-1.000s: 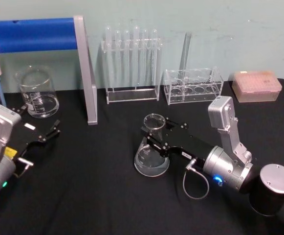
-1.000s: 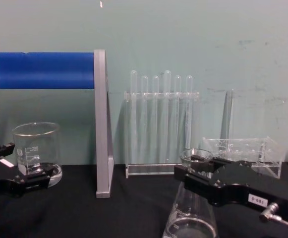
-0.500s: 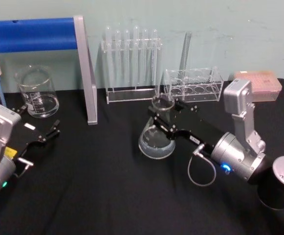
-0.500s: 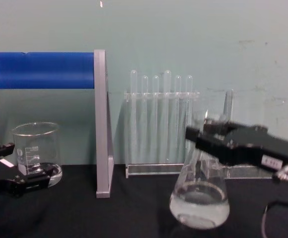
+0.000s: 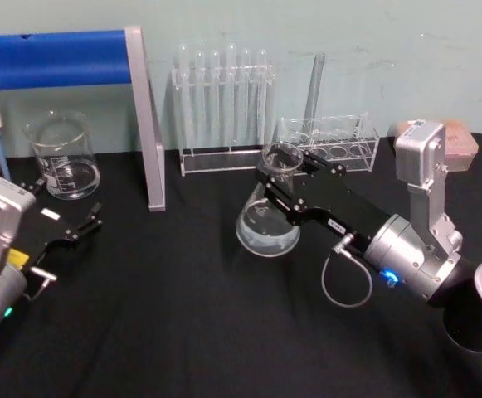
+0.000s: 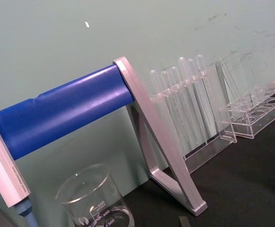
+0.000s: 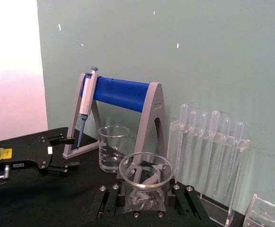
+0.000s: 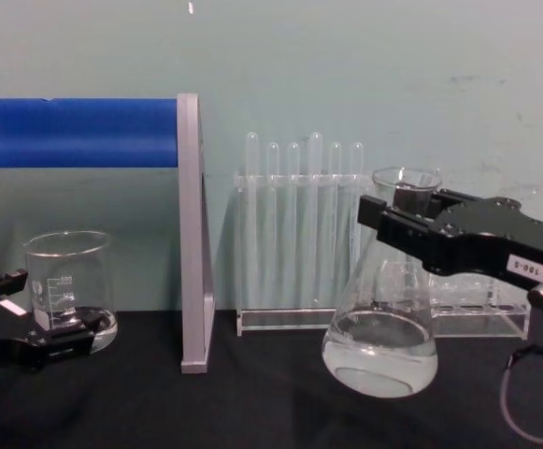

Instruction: Grasp the erlenmeyer flask with one hand, shake it three times, then place it back.

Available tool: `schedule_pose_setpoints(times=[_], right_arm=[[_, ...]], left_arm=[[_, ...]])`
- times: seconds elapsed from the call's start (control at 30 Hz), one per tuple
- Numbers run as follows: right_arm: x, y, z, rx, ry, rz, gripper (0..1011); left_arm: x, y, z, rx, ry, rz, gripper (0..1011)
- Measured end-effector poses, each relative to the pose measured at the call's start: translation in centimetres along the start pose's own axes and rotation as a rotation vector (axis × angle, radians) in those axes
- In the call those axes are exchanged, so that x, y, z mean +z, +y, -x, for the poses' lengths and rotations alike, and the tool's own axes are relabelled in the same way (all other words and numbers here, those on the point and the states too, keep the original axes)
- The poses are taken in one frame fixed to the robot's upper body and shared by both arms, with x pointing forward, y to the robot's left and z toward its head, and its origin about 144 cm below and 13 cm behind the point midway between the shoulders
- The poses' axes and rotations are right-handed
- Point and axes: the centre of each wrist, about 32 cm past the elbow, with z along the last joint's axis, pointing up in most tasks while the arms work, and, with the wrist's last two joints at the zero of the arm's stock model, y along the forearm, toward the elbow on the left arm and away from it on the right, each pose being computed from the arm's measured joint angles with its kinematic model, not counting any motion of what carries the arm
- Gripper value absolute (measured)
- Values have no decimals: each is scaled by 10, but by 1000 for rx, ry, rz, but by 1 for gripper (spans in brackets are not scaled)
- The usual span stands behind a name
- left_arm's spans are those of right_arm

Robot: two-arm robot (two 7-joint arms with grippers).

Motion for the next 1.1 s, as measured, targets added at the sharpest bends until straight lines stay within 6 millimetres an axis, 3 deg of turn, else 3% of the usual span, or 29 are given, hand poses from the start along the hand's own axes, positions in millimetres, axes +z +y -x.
schedule_pose_setpoints(times=[0.43, 1.1], right_arm=[[-2, 6, 11, -3, 1, 15, 453], [-4, 31, 61, 140, -10, 25, 456]], left_arm=[[0, 0, 0, 0, 0, 0, 1001], [0, 0, 0, 0, 0, 0, 1001]])
